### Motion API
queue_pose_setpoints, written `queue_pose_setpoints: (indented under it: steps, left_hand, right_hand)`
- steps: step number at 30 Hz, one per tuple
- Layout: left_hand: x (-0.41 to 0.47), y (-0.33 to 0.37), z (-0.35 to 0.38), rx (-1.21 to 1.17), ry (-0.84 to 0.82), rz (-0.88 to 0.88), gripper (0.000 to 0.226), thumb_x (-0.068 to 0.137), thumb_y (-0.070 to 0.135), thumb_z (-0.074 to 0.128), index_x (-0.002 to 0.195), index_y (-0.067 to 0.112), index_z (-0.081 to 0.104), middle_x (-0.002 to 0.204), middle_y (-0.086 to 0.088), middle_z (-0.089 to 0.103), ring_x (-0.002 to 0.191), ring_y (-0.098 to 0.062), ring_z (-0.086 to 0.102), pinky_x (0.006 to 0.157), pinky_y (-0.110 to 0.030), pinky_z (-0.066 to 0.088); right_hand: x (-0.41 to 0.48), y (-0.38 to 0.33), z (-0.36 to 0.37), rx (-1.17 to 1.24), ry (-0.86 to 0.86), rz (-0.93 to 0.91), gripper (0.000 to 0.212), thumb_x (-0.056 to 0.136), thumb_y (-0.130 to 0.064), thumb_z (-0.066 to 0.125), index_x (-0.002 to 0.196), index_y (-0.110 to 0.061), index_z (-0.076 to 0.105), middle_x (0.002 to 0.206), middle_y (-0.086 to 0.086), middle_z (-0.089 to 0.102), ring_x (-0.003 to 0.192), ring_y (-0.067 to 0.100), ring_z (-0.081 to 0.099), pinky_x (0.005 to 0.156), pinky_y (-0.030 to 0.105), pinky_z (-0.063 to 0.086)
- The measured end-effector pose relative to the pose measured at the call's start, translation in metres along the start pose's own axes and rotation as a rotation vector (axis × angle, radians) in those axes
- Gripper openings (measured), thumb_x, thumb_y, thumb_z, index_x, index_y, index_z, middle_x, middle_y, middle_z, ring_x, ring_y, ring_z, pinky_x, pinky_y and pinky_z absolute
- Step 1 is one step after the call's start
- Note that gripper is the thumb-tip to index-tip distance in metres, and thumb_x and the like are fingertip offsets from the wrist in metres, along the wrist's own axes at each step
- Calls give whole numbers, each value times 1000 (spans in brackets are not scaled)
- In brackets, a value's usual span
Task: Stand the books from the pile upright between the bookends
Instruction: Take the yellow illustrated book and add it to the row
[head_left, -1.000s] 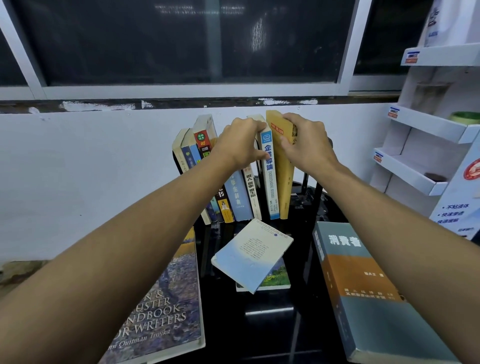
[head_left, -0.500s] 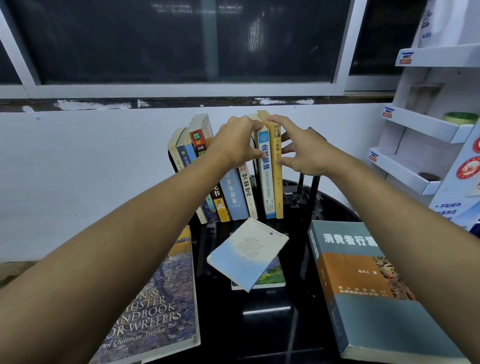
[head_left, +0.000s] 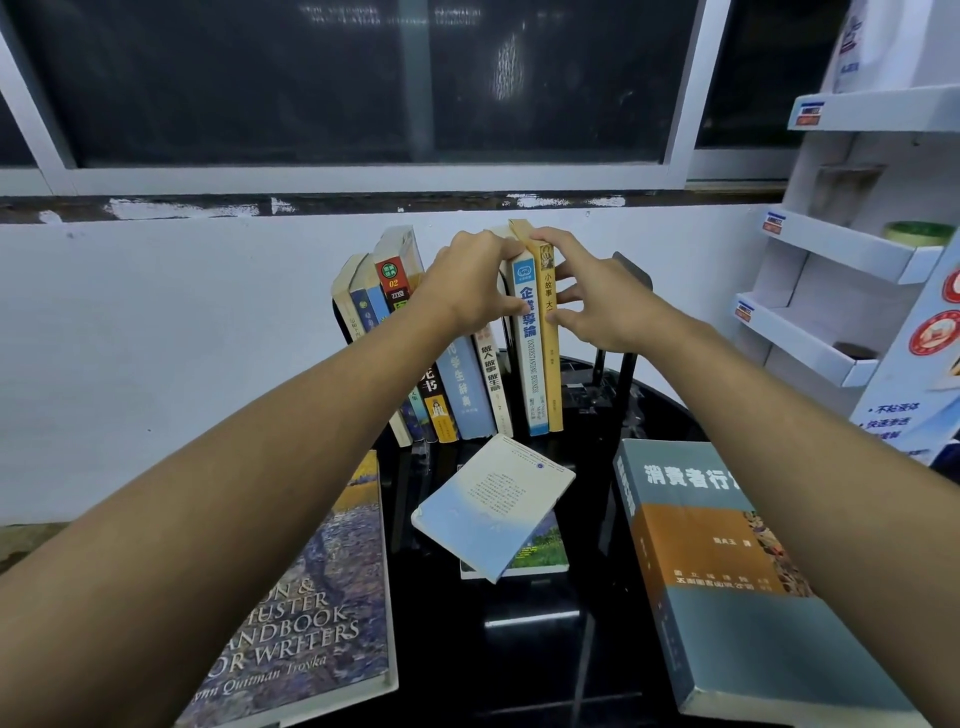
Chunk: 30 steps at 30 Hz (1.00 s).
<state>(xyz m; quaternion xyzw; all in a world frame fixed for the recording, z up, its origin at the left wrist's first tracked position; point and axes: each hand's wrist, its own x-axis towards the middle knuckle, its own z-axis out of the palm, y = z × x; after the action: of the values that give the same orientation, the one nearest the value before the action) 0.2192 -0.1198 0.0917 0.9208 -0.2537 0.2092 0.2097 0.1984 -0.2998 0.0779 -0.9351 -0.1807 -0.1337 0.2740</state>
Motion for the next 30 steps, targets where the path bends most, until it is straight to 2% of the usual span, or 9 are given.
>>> queue_pose_setpoints:
  steps: [5, 8, 10, 13, 16, 19, 21, 25, 30]
  left_hand:
    - [-3, 4, -5, -23, -32, 5, 40, 86, 30, 80, 124, 20, 69, 126, -1, 70, 119, -22, 62, 86, -26, 44]
    - [-4, 9, -9, -50, -60, 2, 40, 88, 29, 79, 124, 18, 68, 126, -2, 70, 112, -17, 62, 72, -10, 38]
    - [-5, 13, -10, -50, -69, 14, 39, 88, 31, 79, 123, 18, 69, 122, 0, 70, 105, -13, 63, 62, -8, 34]
    - [-10, 20, -11, -4, -39, 65, 52, 86, 36, 79, 132, 17, 64, 135, -1, 63, 122, -17, 57, 81, -9, 39]
    - [-20, 30, -11, 23, 13, 117, 70, 85, 42, 79, 146, 18, 54, 150, 0, 48, 142, -20, 37, 109, -30, 36]
    - [-32, 43, -6, -27, 32, 132, 68, 88, 42, 76, 146, 17, 53, 147, 0, 49, 138, -18, 40, 104, -20, 28]
    - [-43, 51, 0, -43, 15, 145, 66, 89, 45, 75, 145, 18, 55, 147, -1, 51, 137, -18, 45, 107, -24, 32]
    - [-64, 62, 21, -115, -124, 129, 66, 87, 52, 74, 142, 19, 58, 138, -2, 58, 122, -15, 57, 103, -35, 49]
    - [-87, 75, 50, -163, -311, 89, 69, 87, 54, 73, 142, 17, 58, 135, -2, 62, 121, -16, 61, 92, -25, 48]
  right_hand:
    - [-4, 1, -5, -20, -20, -9, 89, 94, -8, 69, 154, -44, 13, 122, -7, 54, 125, 20, 55, 97, 40, 53]
    - [-7, 3, -11, -71, -32, -23, 90, 94, -13, 70, 155, -42, 11, 135, 0, 56, 125, 21, 55, 98, 38, 51]
    - [-11, 5, -17, -104, -38, -33, 91, 93, -17, 71, 155, -44, 10, 139, 3, 54, 123, 20, 55, 100, 38, 50]
    - [-18, 8, -26, -144, -31, -49, 90, 92, -24, 73, 154, -46, 12, 139, 3, 54, 115, 14, 56, 99, 37, 51]
    - [-30, 14, -36, -184, -27, -43, 84, 91, -31, 73, 153, -45, 18, 138, 1, 55, 112, 12, 56, 97, 37, 52]
    - [-49, 23, -48, -234, -35, -32, 72, 91, -36, 72, 151, -35, 32, 136, 2, 58, 112, 14, 58, 98, 35, 50]
    - [-67, 30, -55, -254, -40, -22, 65, 91, -38, 72, 148, -30, 41, 135, 1, 59, 112, 14, 59, 96, 31, 49]
    - [-109, 50, -65, -287, -60, 49, 56, 92, -41, 70, 141, -24, 51, 133, -1, 60, 110, 14, 61, 93, 30, 50]
    - [-161, 77, -69, -343, -123, 172, 54, 93, -45, 66, 140, -22, 53, 134, -1, 59, 106, 10, 57, 89, 24, 43]
